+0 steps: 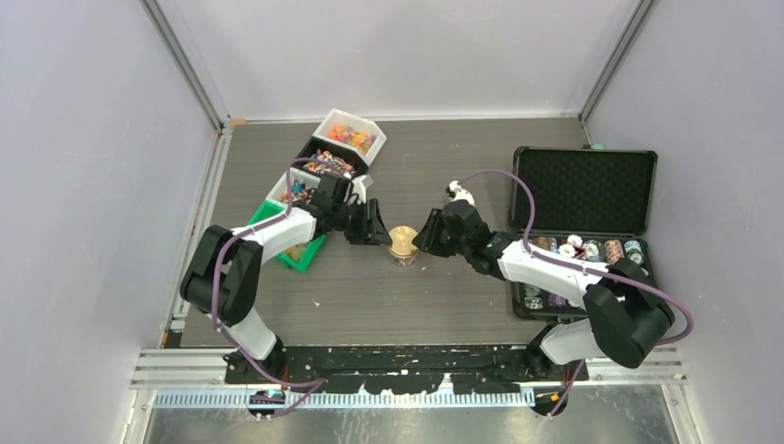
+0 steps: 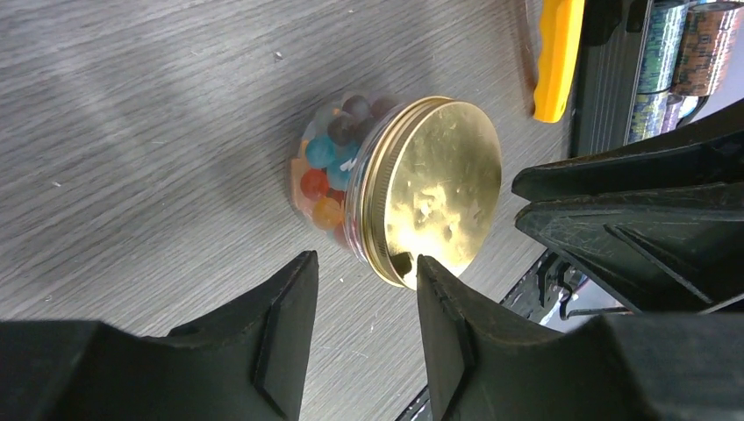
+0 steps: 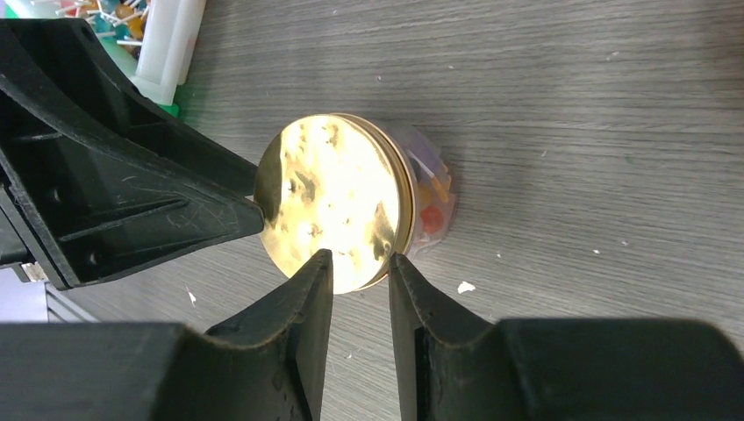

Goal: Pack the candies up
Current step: Close the bottle lid on the packing bottle.

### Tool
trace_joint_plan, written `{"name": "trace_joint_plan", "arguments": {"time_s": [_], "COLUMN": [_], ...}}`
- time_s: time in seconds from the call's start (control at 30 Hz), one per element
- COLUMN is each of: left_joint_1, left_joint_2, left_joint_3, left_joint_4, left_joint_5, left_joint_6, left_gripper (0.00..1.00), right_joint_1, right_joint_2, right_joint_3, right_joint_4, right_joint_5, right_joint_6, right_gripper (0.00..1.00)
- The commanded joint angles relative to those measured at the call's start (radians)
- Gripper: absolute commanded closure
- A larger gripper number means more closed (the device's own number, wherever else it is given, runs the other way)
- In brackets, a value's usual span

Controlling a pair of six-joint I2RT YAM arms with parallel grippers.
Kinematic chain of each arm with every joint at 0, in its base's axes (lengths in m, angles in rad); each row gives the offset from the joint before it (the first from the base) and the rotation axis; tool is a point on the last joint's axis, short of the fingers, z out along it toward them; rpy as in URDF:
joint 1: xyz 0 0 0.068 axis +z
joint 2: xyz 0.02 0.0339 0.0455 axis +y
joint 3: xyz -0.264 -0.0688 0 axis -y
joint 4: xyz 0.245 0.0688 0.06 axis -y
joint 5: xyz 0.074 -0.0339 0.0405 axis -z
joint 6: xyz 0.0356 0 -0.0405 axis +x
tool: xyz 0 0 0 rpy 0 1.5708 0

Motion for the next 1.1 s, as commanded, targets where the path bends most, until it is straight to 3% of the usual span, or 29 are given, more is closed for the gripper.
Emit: {"name": "trace_joint_plan", "arguments": {"time_s": [0.0,0.83,1.07], "left_joint_1": [0.001,-0.04,-0.04], "left_joint_2": [-0.001,0.104,0.083], "left_joint_3": [-0.016,-0.087,-0.04], "left_joint_4": [0.061,0.067,0.062], "left_joint_5": [0.049,0.015,0.031], "left_joint_6": [-0.01,0.005,0.014], "left_gripper": [0.54,0.62,0.61], "right_joint_1": [-0.004,-0.007,-0.059], "right_joint_2": [0.025,0.084,-0.021], "right_joint_3": [0.028,-0.097,-0.023], "right_joint_4": [0.056,0.143,0.05], "right_joint_5": [-0.032,-0.032,-0.07], "right_joint_6": [-0.017,0.037,0.013], "right_gripper": [0.67,0.75,0.75]}}
